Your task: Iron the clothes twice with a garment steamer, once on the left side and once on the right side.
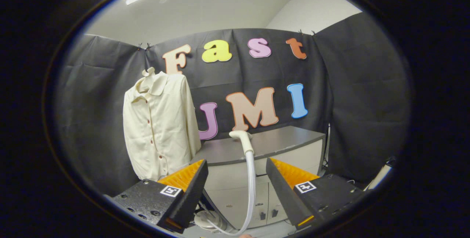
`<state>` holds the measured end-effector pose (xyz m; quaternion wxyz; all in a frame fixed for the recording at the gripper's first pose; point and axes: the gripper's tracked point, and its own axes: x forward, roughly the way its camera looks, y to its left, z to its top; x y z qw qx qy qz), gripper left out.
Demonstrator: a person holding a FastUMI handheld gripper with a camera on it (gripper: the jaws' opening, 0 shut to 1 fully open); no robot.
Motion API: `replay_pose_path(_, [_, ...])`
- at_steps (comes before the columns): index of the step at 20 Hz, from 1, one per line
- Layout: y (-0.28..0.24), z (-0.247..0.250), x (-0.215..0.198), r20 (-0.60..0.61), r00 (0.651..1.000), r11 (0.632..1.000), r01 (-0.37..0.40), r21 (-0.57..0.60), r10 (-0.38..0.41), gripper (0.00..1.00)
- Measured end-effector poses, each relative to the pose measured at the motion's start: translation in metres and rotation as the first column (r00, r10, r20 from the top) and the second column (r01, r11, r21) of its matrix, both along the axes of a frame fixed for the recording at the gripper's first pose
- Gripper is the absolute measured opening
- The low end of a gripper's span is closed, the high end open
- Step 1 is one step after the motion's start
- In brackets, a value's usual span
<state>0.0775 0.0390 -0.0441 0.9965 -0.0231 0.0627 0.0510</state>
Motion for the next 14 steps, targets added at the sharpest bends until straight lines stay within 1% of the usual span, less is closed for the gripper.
replay_pose_path(2, [0.003, -0.006, 0.014, -0.023, 1.0, 1.0, -0.011, -0.016, 0.011, 0.96])
replay_pose_path(6, [0.004, -0.021, 0.051, -0.083, 0.996, 0.996, -0.026, -0.087, 0.018, 0.97])
replay_pose_path(10, [0.01, -0.013, 0.098, -0.116, 0.993, 0.984, -0.052, -0.172, 0.033, 0.97])
replay_pose_path(14, [0.012, 0.005, 0.152, -0.142, 0.99, 0.962, -0.054, -0.269, 0.015, 0.99])
